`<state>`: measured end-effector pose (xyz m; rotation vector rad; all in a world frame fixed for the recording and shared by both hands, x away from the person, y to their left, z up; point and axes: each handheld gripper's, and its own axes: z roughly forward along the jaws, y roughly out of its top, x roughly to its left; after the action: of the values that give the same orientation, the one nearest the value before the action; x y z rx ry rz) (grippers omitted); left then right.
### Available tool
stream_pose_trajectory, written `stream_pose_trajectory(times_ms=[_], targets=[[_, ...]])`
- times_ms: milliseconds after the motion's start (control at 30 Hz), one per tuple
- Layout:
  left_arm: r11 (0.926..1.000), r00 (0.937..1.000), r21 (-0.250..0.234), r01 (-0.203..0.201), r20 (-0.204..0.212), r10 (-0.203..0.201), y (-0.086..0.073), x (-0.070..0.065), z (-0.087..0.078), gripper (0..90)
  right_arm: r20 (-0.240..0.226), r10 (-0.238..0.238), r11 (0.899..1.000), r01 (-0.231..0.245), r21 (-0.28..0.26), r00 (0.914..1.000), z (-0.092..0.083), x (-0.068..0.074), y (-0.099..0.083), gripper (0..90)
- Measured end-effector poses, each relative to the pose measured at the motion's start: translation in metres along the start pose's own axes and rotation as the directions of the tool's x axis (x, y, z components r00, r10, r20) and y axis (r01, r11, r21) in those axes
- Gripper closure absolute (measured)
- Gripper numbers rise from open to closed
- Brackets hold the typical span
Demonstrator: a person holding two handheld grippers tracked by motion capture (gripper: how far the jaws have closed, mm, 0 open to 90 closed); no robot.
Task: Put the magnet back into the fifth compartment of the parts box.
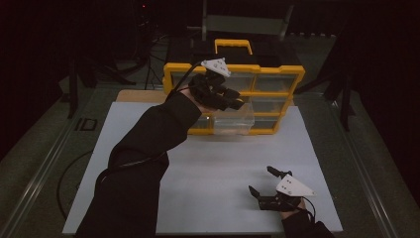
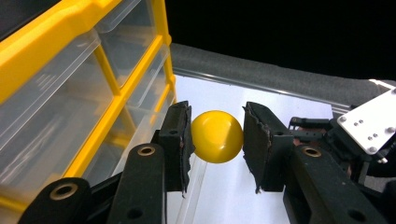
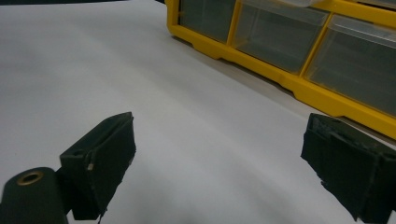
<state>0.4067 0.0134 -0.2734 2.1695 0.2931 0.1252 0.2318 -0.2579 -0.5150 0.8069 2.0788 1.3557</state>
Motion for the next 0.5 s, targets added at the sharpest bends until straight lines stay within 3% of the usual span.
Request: stream_pose_trajectory(times_ms=[500], targets=[[0.9975, 0.9967, 0.000, 0.071, -0.039, -0.071, -0.003, 0.013, 0.031, 62.7, 0.010, 0.006, 1.000, -0.006, -0.006, 0.9999, 0.000, -0.002, 0.000, 9.6]])
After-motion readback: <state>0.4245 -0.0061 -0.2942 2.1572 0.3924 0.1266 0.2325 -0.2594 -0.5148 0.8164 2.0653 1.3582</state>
